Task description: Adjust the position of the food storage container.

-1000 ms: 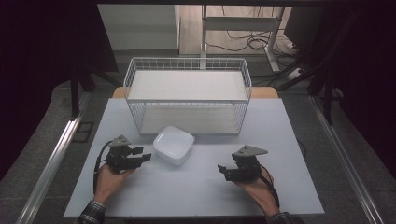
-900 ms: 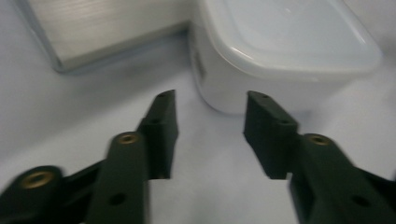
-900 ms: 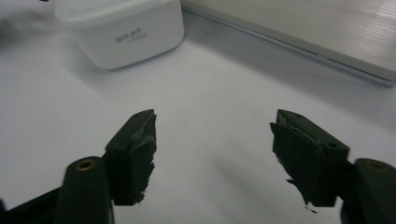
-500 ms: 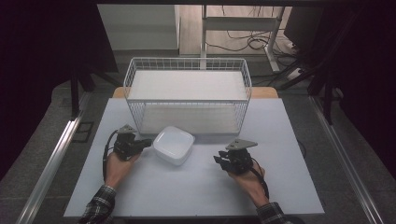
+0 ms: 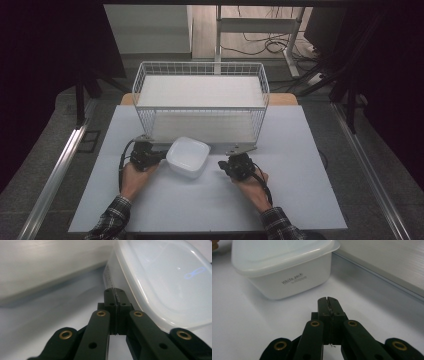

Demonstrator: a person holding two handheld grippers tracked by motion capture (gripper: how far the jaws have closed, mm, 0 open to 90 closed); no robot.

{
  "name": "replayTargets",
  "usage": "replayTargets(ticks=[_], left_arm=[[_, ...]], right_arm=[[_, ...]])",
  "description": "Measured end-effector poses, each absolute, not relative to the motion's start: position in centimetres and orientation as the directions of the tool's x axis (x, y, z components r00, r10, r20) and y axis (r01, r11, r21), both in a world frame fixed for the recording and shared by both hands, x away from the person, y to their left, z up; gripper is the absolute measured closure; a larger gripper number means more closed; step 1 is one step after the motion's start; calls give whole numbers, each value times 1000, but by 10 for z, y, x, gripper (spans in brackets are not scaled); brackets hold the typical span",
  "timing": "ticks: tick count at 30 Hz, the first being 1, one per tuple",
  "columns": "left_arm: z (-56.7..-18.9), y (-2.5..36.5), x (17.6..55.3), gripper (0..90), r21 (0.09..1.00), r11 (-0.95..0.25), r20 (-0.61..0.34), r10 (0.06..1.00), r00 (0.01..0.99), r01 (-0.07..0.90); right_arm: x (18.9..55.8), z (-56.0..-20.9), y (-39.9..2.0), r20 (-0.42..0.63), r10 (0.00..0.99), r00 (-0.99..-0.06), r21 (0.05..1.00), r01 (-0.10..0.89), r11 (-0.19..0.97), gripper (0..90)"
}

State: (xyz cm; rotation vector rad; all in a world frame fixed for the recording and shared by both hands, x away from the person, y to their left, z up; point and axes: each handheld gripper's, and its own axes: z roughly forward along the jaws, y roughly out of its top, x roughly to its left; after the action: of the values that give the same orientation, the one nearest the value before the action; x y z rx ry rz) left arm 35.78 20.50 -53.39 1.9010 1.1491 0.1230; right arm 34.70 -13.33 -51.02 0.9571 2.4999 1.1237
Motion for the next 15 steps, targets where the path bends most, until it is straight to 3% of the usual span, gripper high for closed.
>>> replayTargets(ticks=[15], left_arm=[[-530, 156, 342, 900, 726, -264, -313, 695, 647, 635]], right_arm=[[363, -514, -146, 71, 712, -699, 745, 512, 428, 893]])
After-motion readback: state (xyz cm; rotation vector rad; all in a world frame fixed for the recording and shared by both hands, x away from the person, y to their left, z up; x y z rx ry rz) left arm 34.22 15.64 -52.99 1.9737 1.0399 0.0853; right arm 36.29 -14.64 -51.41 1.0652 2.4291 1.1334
